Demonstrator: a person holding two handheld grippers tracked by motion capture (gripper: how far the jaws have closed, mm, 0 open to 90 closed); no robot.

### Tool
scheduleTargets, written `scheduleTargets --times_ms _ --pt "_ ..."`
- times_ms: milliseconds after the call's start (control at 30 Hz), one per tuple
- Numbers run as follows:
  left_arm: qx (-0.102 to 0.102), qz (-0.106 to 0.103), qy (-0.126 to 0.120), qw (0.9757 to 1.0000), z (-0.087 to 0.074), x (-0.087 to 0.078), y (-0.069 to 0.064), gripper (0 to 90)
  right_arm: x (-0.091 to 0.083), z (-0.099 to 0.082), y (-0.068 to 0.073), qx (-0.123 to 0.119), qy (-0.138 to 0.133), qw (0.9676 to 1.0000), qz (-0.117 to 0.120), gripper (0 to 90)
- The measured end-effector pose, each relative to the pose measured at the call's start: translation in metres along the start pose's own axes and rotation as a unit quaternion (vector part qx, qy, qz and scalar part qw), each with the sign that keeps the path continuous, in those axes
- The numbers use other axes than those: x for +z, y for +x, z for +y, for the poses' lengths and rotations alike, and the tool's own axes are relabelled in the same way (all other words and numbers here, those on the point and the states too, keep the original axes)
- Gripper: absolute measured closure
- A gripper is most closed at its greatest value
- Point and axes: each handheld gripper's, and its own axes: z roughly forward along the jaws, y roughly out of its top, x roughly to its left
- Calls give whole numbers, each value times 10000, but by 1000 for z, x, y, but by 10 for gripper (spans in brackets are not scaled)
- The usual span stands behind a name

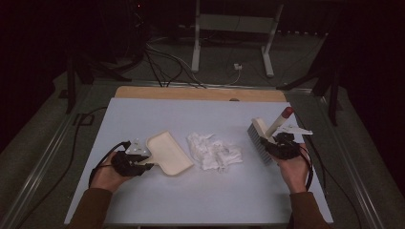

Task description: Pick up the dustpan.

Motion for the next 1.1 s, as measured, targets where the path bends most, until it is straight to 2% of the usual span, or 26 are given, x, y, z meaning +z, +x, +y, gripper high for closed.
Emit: scheduleTargets --times_ms 333,700,1100 --pt "254 -235 67 9994 6 5 -3 669 1 0 1 -5 13 10000 5 671" --pt "417 -320 133 9985 13 14 -8 669 3 -1 5 -14 25 10000 -8 671" --pt "533 -360 232 9977 22 20 -10 669 24 0 19 -118 166 9997 -162 671"
